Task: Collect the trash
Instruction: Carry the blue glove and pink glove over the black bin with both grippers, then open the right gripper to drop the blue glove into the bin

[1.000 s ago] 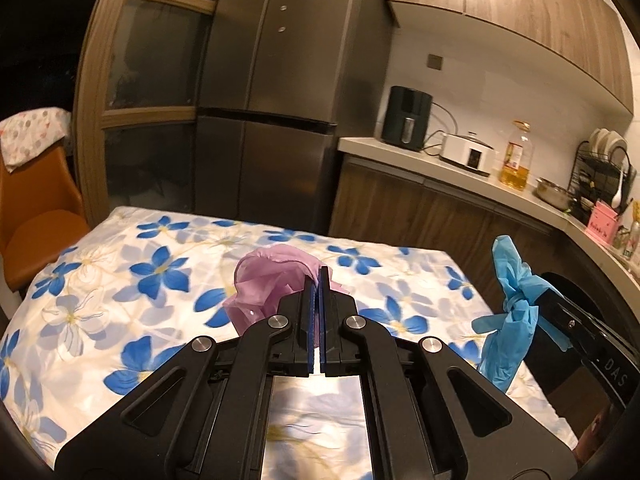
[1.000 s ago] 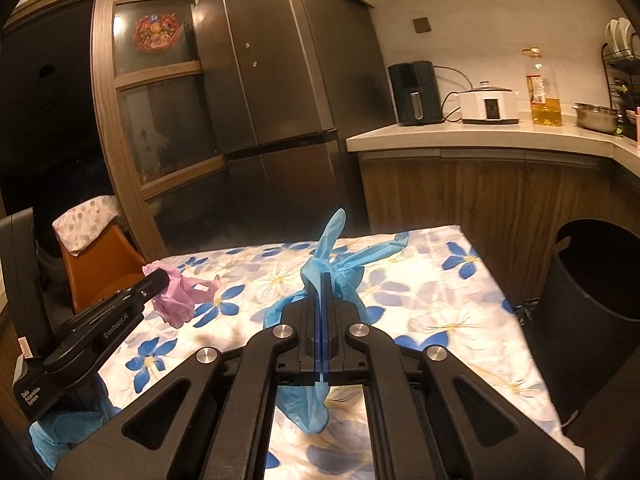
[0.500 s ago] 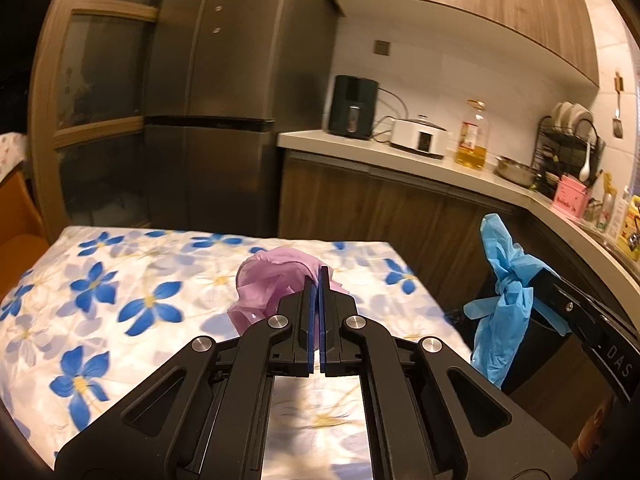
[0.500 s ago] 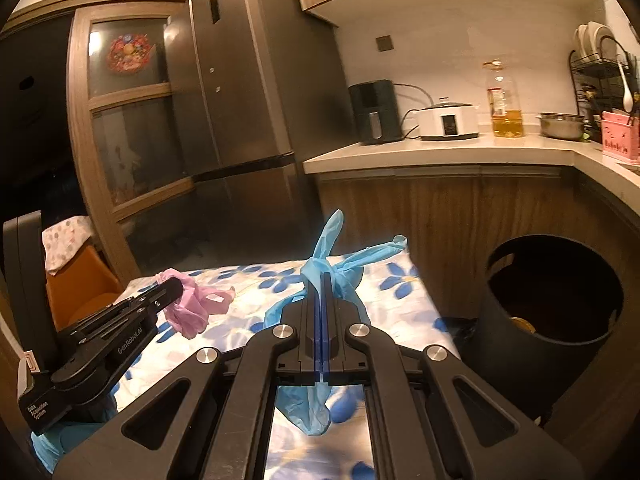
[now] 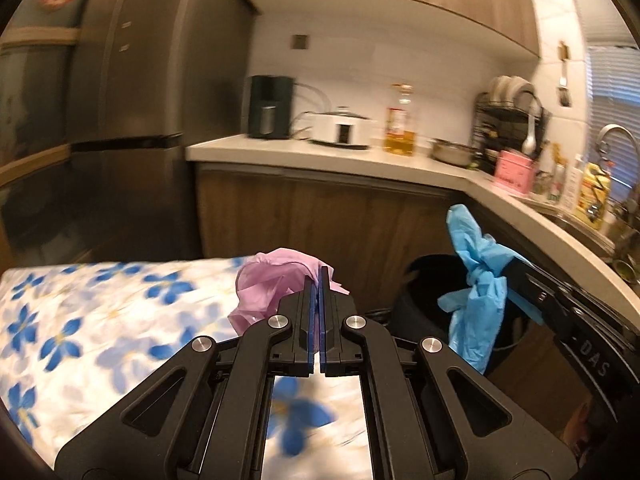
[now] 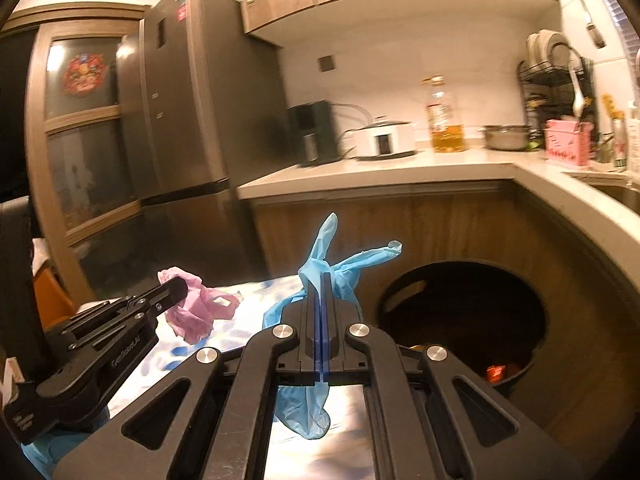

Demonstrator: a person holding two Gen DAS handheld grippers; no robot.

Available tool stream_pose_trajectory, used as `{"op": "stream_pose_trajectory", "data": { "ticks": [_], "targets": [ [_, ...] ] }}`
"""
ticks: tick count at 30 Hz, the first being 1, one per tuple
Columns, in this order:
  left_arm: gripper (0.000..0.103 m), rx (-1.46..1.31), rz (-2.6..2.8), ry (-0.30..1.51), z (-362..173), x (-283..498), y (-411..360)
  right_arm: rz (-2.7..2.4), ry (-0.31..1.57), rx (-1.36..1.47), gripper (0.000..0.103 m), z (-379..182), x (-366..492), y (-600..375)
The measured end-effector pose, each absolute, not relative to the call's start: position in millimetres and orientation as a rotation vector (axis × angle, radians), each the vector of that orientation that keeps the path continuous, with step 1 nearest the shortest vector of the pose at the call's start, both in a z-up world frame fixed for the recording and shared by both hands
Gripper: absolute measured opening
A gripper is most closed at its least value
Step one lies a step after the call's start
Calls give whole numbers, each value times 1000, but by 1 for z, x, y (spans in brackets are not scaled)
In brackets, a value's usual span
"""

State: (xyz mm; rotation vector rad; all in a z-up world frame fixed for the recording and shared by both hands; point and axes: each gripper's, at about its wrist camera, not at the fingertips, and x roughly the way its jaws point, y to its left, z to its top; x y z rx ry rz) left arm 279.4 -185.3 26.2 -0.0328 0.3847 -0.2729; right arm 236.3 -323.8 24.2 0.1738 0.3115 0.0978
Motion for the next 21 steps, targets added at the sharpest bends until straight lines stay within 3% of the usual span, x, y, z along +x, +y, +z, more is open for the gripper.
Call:
{"op": "stream_pose_trajectory", "data": {
  "ticks": [11, 21],
  "targets": [
    [0, 4, -470, 347, 35, 315, -294, -90, 299, 197, 1, 26, 256, -410],
    [0, 17, -522, 361, 26, 336, -332, -129, 306, 205, 1, 21, 273, -434]
  ]
}}
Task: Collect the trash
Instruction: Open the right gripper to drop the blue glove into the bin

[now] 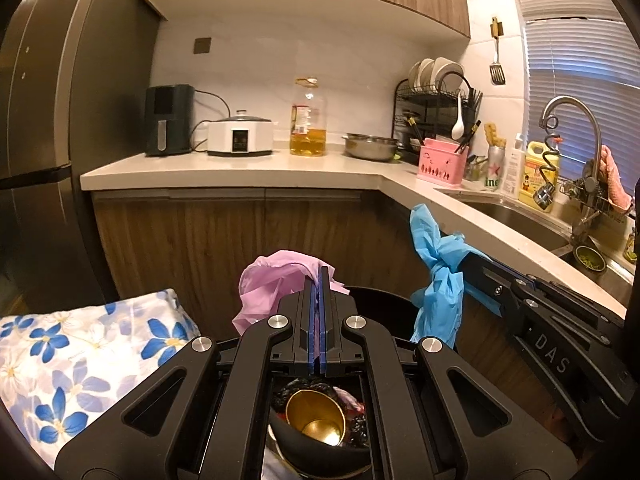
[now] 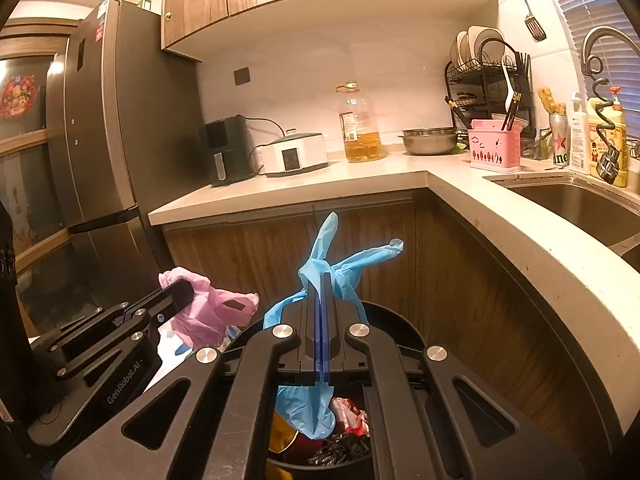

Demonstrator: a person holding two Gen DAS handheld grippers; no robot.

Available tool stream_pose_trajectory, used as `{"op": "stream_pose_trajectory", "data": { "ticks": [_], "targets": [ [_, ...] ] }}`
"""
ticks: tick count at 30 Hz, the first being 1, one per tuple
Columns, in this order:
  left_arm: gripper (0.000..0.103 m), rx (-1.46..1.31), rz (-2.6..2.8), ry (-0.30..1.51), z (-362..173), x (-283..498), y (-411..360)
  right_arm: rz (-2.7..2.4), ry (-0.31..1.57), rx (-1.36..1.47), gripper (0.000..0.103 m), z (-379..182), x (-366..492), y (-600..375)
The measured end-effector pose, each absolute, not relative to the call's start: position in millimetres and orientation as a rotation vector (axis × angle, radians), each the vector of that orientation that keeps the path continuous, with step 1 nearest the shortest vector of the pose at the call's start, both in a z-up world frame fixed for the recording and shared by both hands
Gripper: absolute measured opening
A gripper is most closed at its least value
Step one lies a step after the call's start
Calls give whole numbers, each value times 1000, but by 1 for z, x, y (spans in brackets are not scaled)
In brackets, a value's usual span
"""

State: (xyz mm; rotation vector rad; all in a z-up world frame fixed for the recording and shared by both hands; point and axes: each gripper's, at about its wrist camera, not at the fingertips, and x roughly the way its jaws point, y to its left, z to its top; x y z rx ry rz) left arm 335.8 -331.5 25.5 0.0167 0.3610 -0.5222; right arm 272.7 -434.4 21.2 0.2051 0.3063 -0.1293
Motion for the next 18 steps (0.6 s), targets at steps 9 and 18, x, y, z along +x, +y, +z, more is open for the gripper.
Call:
{"op": "stream_pose_trajectory", "data": {
  "ticks": [9, 18],
  "targets": [
    [1, 15, -562, 394, 13, 352, -338, -120, 330, 212, 2, 14, 287, -436],
    [48, 20, -540, 410, 6, 358, -331, -140, 352, 217, 38, 8, 294, -440]
  ]
}}
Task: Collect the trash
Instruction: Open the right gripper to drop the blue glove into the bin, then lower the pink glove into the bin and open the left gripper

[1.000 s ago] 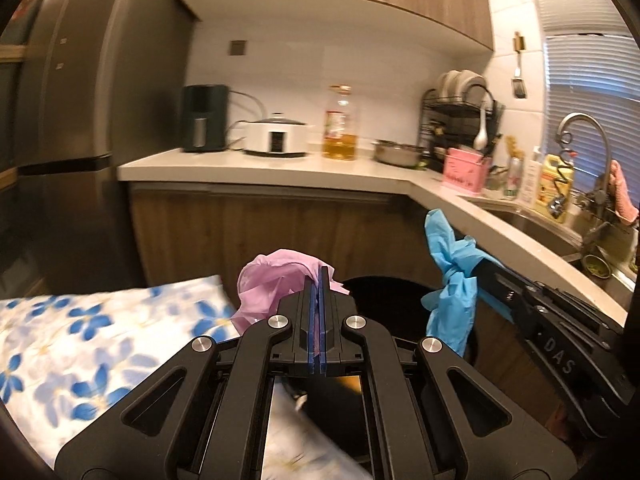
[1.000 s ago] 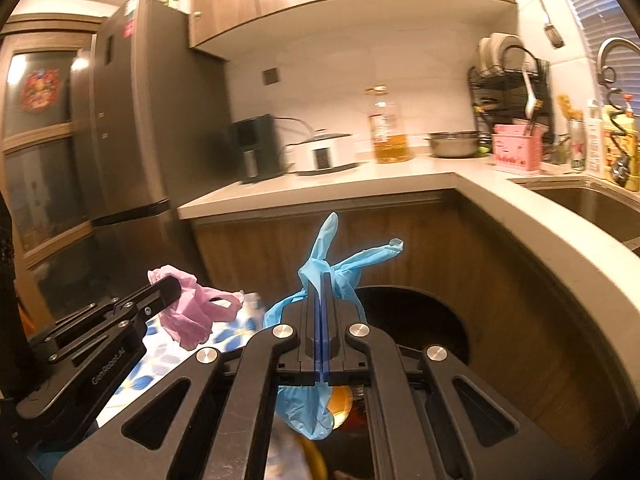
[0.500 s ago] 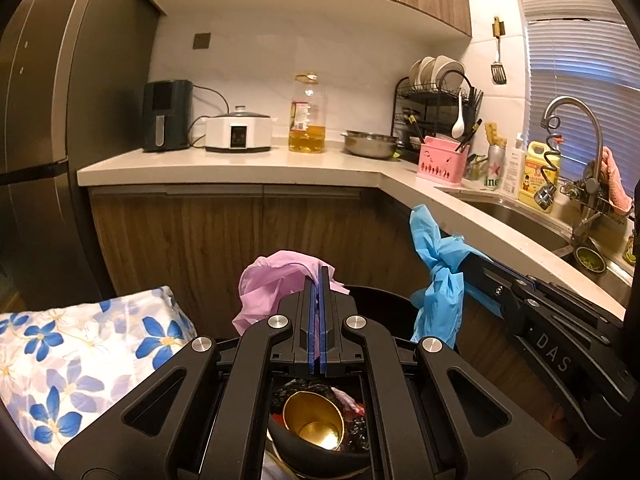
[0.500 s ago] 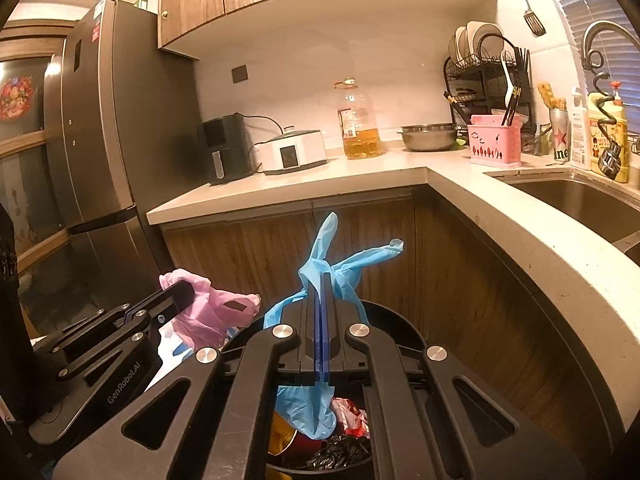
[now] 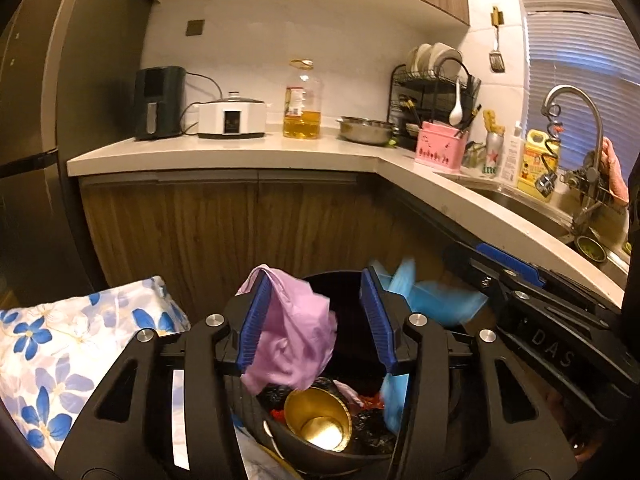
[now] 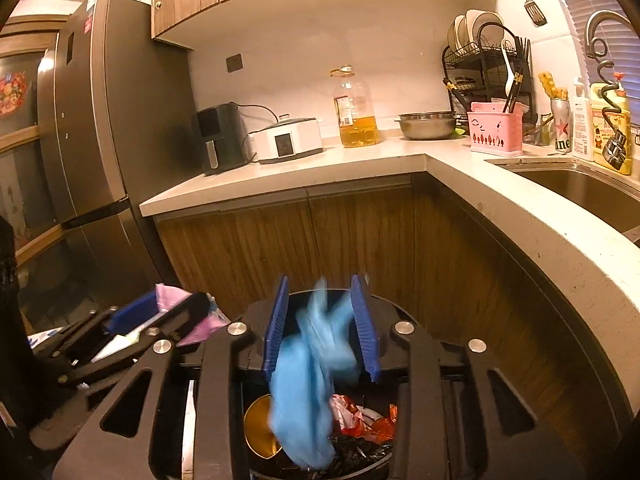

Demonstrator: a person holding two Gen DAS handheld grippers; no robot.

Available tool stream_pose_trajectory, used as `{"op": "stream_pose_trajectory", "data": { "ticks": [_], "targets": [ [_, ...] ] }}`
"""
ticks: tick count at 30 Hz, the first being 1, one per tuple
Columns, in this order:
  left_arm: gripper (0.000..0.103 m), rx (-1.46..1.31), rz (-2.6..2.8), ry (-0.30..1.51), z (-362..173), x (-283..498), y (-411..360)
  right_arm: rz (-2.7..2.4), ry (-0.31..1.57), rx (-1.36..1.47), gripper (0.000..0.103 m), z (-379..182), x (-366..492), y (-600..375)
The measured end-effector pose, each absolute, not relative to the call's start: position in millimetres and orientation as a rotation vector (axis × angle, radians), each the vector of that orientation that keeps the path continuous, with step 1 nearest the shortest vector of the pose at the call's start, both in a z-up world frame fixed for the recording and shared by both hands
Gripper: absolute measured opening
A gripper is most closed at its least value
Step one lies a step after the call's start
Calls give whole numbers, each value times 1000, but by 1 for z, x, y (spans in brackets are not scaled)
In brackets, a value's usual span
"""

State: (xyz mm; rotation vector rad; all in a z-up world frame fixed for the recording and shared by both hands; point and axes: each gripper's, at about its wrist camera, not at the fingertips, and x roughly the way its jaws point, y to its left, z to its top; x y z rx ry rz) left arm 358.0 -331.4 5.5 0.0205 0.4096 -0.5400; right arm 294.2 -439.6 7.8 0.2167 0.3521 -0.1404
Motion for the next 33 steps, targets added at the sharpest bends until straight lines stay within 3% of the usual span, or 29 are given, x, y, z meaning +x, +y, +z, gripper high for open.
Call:
{"op": "stream_pose_trajectory", "data": {
  "ticks": [2, 7, 20, 23, 33],
  "targets": [
    [65, 9, -524, 417, 4, 359, -325, -151, 359, 222, 46, 6, 295, -442],
    [78, -36, -528, 418, 6, 358, -312, -173, 363, 237, 54, 4, 290, -442],
    [83, -151, -703, 467, 2, 352, -306, -245, 341, 291, 58, 5, 264, -460],
    [88, -151, -699, 461, 2, 345, -299, -241, 340, 276, 60, 6, 261, -456],
    [88, -107, -759, 451, -7, 321, -293, -247, 335, 292, 60, 5, 248, -455]
  ]
}}
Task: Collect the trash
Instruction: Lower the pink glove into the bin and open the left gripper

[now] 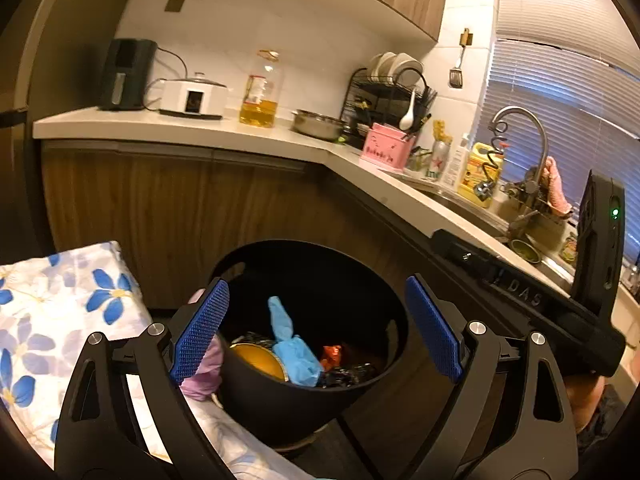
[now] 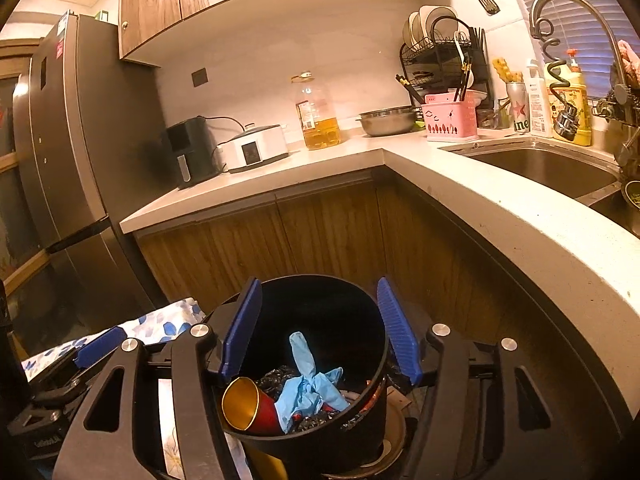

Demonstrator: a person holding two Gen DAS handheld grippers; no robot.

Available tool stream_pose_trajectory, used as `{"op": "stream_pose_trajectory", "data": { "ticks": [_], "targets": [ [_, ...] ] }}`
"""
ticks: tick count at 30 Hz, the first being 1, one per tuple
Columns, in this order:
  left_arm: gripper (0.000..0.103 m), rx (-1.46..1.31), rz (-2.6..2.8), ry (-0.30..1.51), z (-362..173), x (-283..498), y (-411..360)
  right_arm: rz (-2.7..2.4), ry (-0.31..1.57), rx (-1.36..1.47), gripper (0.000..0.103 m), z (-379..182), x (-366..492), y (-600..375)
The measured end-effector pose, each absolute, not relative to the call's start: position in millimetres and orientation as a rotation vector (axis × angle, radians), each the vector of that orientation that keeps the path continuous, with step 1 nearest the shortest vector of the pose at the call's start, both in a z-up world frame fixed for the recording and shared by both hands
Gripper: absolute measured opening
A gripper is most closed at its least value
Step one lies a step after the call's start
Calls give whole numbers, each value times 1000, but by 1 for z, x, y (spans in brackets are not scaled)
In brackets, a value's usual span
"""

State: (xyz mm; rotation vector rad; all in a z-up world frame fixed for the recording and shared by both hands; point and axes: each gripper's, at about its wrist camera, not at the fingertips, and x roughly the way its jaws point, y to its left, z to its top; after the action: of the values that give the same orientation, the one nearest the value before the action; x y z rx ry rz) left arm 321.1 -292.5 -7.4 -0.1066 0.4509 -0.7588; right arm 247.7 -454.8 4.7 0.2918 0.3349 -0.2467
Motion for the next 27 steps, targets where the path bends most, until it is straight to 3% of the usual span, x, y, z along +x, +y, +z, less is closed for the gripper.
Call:
{"op": "stream_pose_trajectory", "data": {
  "ticks": [13, 18, 24, 27],
  "targets": [
    [88, -94, -517, 466, -38, 346, -244, -223, 320, 271, 60, 6, 243, -442],
    [80, -36, -520, 532, -64, 358, -250, -219, 329, 263, 60, 2, 247, -441],
    [59, 70, -530, 617, -88, 376, -267, -215, 330, 261, 60, -1, 248, -438],
    [40, 77, -534, 676, -97, 388, -269, -215, 335, 264, 60, -2, 249, -438]
  ]
}}
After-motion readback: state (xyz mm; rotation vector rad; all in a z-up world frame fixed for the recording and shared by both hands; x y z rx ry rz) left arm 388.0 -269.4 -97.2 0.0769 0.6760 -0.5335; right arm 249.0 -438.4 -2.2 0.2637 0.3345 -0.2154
